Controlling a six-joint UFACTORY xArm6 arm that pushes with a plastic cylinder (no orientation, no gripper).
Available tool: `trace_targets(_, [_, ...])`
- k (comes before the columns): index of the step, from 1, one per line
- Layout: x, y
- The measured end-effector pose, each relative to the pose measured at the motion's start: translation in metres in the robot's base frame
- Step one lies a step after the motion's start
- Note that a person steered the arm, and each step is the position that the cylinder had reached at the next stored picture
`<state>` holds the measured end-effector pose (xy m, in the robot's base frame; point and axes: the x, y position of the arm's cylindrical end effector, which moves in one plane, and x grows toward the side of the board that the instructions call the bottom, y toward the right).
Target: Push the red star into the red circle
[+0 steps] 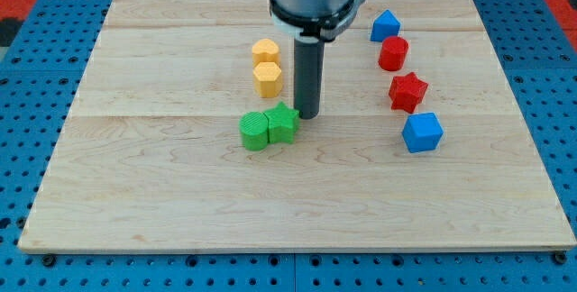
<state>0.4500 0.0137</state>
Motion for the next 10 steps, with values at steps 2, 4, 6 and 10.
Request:
trace_targets(2, [-0.053, -0.043])
trace_targets(4, [-0.027, 0.022])
trace_targets(6, [-0.008, 0.15])
trace_targets(10, [0.004, 0.221])
